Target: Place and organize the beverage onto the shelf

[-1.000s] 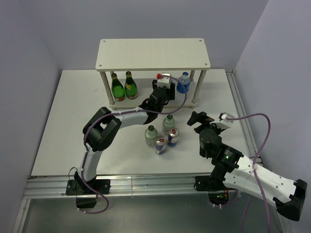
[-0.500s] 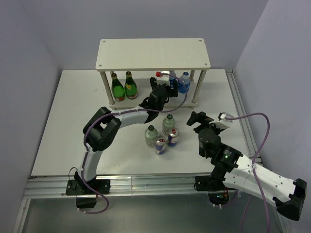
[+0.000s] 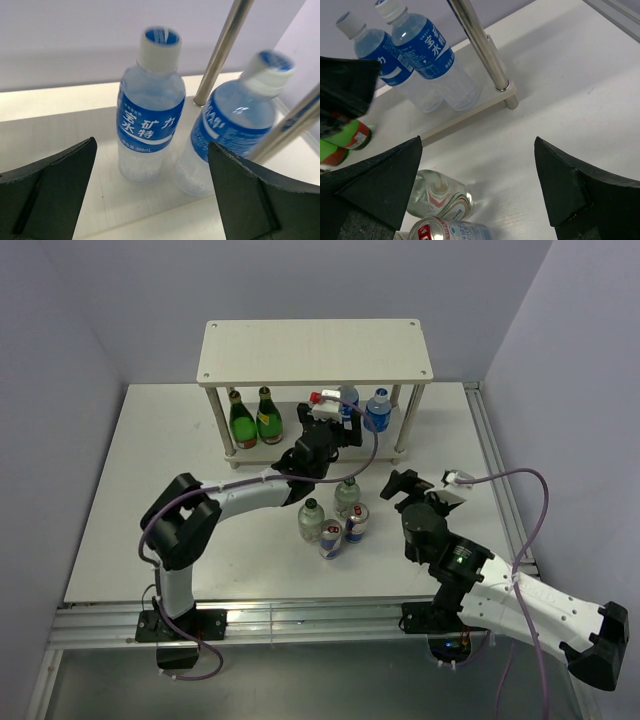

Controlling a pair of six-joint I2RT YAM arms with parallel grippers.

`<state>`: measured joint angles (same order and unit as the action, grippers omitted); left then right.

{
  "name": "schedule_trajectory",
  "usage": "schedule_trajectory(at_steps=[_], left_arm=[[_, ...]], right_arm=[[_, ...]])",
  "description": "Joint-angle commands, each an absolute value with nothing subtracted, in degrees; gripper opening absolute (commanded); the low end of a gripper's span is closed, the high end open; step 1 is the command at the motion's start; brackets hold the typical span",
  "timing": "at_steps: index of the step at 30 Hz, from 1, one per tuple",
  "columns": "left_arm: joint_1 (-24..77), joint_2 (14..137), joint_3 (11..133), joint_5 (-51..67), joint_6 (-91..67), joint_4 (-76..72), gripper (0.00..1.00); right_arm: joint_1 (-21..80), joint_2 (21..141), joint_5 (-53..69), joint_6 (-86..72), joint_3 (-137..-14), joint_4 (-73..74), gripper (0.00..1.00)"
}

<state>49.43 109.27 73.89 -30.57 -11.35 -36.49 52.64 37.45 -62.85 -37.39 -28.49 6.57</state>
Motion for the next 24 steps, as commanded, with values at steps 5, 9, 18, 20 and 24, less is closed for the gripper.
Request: schedule_trajectory(at_steps=[5,9,18,20,24], left_arm=[[53.52,92.15,70.06,-37.43,-8.18,-29.11,0.99],[56.94,81.06,64.61,-42.53,-9.84,-20.23,0.99],[69.14,59.43,48.35,-50.35,-23.36,-0.01,0.99],[72.32,56.27,45.1,-51.59,-28.9,3.51,0.99],[80.83,54.58,40.61,-53.61,-38.38,6.94,0.99]], right_arm=[[52.91,38.33,-61.1,-33.86,-27.95,2.64,1.0],[54.04,35.08,-49.87,-23.4,-24.26,-10.35,0.99],[63.8,45.34,-52.81,-35.13,-37.17,16.73,0.99],[67.58,46.31,-55.37,-41.79,-37.53,20.99,0.99],[69.61,46.76,-56.6,-52.02,-35.95,29.6,0.99]])
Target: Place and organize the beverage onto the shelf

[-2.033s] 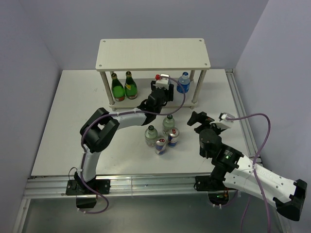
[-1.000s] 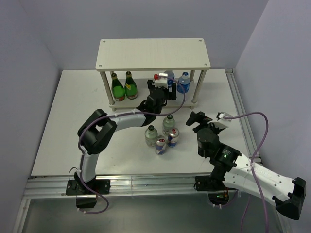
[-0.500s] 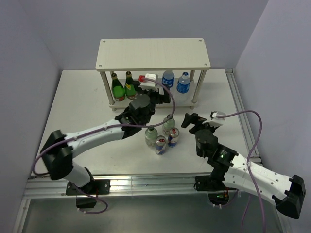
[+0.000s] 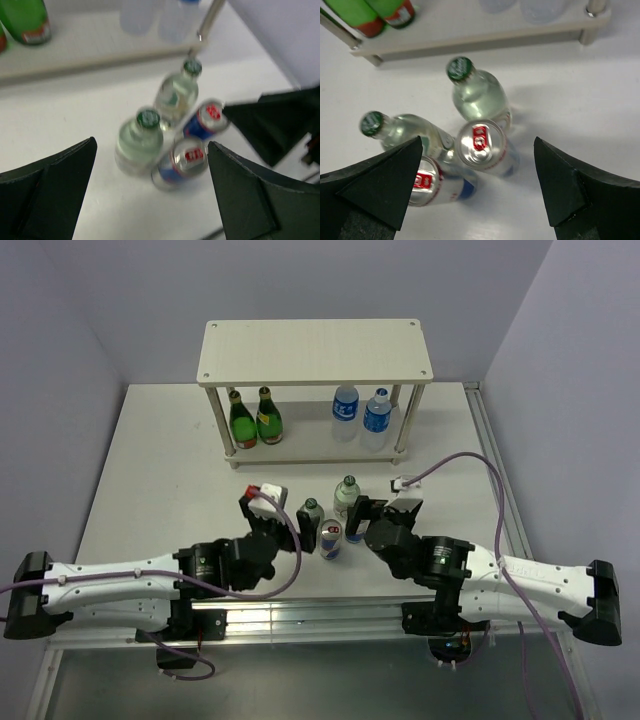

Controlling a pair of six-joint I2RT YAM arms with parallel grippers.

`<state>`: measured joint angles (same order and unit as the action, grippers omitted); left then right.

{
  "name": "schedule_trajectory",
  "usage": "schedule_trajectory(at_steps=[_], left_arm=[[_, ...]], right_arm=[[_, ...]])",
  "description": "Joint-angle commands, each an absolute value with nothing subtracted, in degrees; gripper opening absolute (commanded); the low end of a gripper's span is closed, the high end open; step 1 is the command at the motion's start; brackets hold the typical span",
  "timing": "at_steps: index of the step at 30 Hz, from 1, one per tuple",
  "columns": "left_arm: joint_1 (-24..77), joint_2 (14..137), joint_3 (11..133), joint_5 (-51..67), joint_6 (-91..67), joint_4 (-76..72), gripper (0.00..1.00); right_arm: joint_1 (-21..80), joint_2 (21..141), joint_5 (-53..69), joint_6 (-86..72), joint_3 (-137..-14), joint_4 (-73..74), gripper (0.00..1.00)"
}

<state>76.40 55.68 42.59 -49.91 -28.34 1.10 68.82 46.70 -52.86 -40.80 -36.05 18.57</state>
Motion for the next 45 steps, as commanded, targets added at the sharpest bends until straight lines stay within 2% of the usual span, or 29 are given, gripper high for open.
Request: schedule_trajectory(at_steps=[1,6,13,29,37,40,45], left_arm=[[82.08,54.75,39.39,-54.31,-39.63,7.03,0.99],[89.73,60.37,39.02,-56.95,-47.0,9.4,0.99],[92.99,68.02,36.13,-55.2,-49.83,1.07,0.99],[88.78,90.69,37.44,-60.47,-38.5,-23.45,0.99],[83.24,95.1,37.18,-61.26,-35.34,-30.49,0.99],[82.18,95.45,36.3,-61.0,-34.54,-33.22,0.92],[81.21,95.45,34.37,-60.73,-34.63,-35.77,0.67]], right_arm=[[69.7,47.02,-56.25,-53.34,-35.6,30.4,0.99],[70.05,50.27,-54.41,-58.97,-35.16,32.17,0.99],[71.19,53.79,-54.31,-60.99,-34.63,31.29,0.99],[71.28,53.08,-53.44,-59.94,-30.94,27.51,0.99],[71.28,57.12,-52.91,-57.4,-30.5,21.8,1.0],[71.37,59.32,-52.91,-56.96,-30.85,19.26,1.0],[71.19,65.73,-53.0,-56.78,-32.25,15.74,1.0]])
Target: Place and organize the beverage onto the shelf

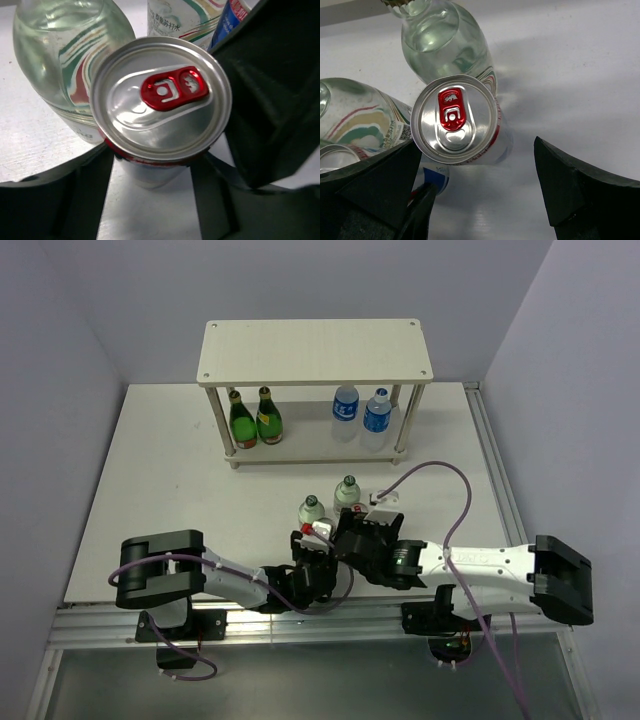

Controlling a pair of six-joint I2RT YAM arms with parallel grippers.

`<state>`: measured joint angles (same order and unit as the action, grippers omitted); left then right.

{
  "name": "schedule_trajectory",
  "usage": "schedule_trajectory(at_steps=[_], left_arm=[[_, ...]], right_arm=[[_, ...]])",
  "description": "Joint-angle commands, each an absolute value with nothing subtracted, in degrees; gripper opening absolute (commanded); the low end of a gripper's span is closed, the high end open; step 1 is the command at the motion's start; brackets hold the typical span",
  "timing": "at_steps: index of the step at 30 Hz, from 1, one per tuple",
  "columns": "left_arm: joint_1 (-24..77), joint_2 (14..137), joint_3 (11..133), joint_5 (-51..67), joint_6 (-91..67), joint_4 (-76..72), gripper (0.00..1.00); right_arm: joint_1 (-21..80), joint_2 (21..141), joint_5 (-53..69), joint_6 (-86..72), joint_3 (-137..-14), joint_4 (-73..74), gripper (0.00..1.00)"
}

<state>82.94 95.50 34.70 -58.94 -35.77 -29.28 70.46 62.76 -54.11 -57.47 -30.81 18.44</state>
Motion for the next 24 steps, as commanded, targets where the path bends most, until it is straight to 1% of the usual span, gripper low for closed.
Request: schedule_trajectory(at_steps=[1,4,6,8,10,11,12,13,14,15,16,17,18,19,20,23,24], left_arm=[[81.21,95.36,34.02,-60.65,-34.63,-36.12,0.64],[81.12,95.19,33.14,-61.08,-34.89,-36.56,0.5],[80.95,95.19,32.79,-61.35,-35.59,-36.13,0.38],[80.86,95.1,32.35,-61.35,-35.86,-36.47,0.36],[80.86,94.92,31.82,-61.35,-36.21,-36.47,0.33],[80.86,94.83,31.73,-61.35,-36.47,-36.39,0.26],[80.86,94.83,31.73,-61.43,-36.74,-35.95,0.22],[80.86,94.66,31.64,-61.44,-37.17,-35.51,0.2],[80.86,94.4,31.55,-61.61,-37.79,-34.72,0.14],[80.86,94.13,31.12,-61.61,-38.14,-34.37,0.11],[80.86,93.43,30.77,-61.7,-38.49,-34.02,0.08],[80.86,93.08,30.5,-61.7,-39.28,-33.75,0.02],[80.86,92.64,30.15,-61.79,-39.81,-32.18,0.0],[80.95,91.59,30.06,-61.87,-40.42,-31.3,0.0],[81.12,91.06,29.97,-62.05,-41.39,-30.42,0.0],[82.52,88.34,31.72,-64.15,-44.63,-22.88,0.0],[83.14,87.55,32.51,-66.68,-46.3,-16.41,0.0]], right_arm=[[71.28,67.48,-53.17,-56.95,-32.43,15.38,1.0],[71.19,70.65,-54.49,-58.09,-33.31,14.59,1.0],[71.28,71.71,-55.98,-58.62,-33.49,13.71,1.0],[71.19,73.3,-57.12,-59.32,-33.4,12.58,1.0],[70.84,75.05,-58.79,-60.2,-33.31,11.96,0.95],[70.67,75.67,-59.41,-60.81,-33.4,11.69,0.9],[70.49,76.28,-60.46,-61.17,-33.57,11.34,0.86],[70.4,77.59,-60.82,-61.78,-33.57,11.16,0.74],[70.4,78.22,-61.17,-62.31,-33.66,11.16,0.69],[70.4,78.92,-61.78,-62.49,-33.75,10.99,0.58],[70.4,80.14,-61.87,-62.58,-33.66,10.73,0.52],[70.31,80.59,-61.79,-62.67,-33.66,10.37,0.45],[70.4,81.03,-61.7,-62.58,-33.66,10.2,0.26],[70.31,81.38,-61.18,-62.58,-33.75,10.2,0.14],[70.31,81.47,-61.08,-62.75,-33.66,10.11,0.06],[70.31,81.74,-60.47,-62.31,-33.75,10.19,0.0],[70.4,81.65,-60.21,-62.4,-33.75,10.46,0.0]])
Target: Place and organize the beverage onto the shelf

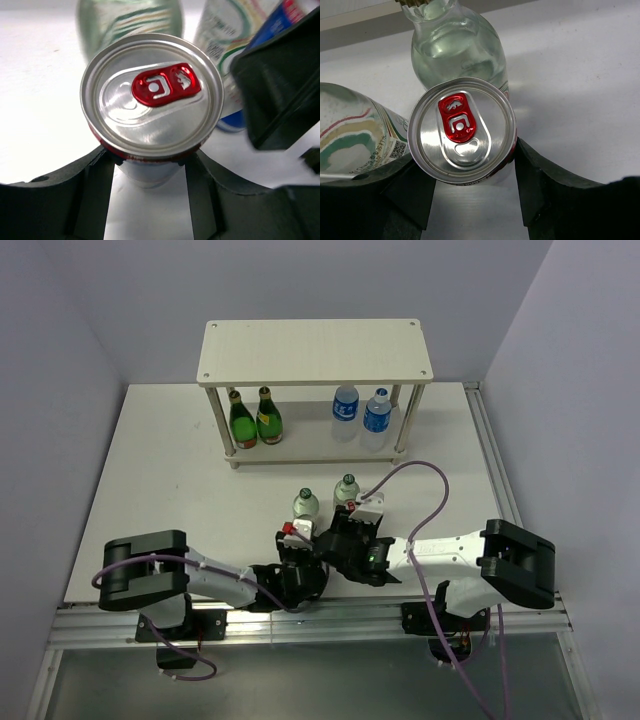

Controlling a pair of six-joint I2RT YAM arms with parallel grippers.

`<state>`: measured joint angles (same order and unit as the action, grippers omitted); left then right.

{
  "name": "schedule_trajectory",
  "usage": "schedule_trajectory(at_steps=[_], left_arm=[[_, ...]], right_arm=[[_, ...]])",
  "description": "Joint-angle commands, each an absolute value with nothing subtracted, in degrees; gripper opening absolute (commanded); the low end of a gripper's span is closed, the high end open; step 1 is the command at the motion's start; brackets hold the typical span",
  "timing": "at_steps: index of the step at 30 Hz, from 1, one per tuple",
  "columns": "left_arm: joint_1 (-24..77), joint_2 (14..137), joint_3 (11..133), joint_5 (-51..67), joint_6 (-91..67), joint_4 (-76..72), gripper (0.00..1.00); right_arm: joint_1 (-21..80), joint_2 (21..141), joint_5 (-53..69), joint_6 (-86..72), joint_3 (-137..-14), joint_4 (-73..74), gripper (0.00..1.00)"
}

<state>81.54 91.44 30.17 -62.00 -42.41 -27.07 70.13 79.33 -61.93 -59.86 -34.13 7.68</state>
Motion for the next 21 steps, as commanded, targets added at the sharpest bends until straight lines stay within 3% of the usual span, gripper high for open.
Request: schedule_trajectory(at_steps=[1,6,12,17,21], left_arm=[[84.01,85.62,33.39,-67.67,-47.88,-12.52,0.0],[88.33,78.32,38.57,-70.66,-56.59,6.91,0.0],[88.94,68.3,45.94,-73.56,-55.12,23.1,0.0],[88.16,60.3,51.32,-76.38,-34.8,18.13,0.0],[82.9,54.77,51.85,-67.99,-16.46,2.13,0.0]], right_arm=[[70.4,81.48,-60.21,-62.49,-33.75,10.72,0.0],[70.84,79.28,-59.77,-62.84,-31.74,11.6,0.0],[71.89,75.76,-59.94,-63.63,-30.58,13.09,0.0],[74.0,75.06,-61.26,-64.6,-32.43,16.43,0.0],[75.06,75.5,-61.79,-64.69,-34.18,17.84,0.0]])
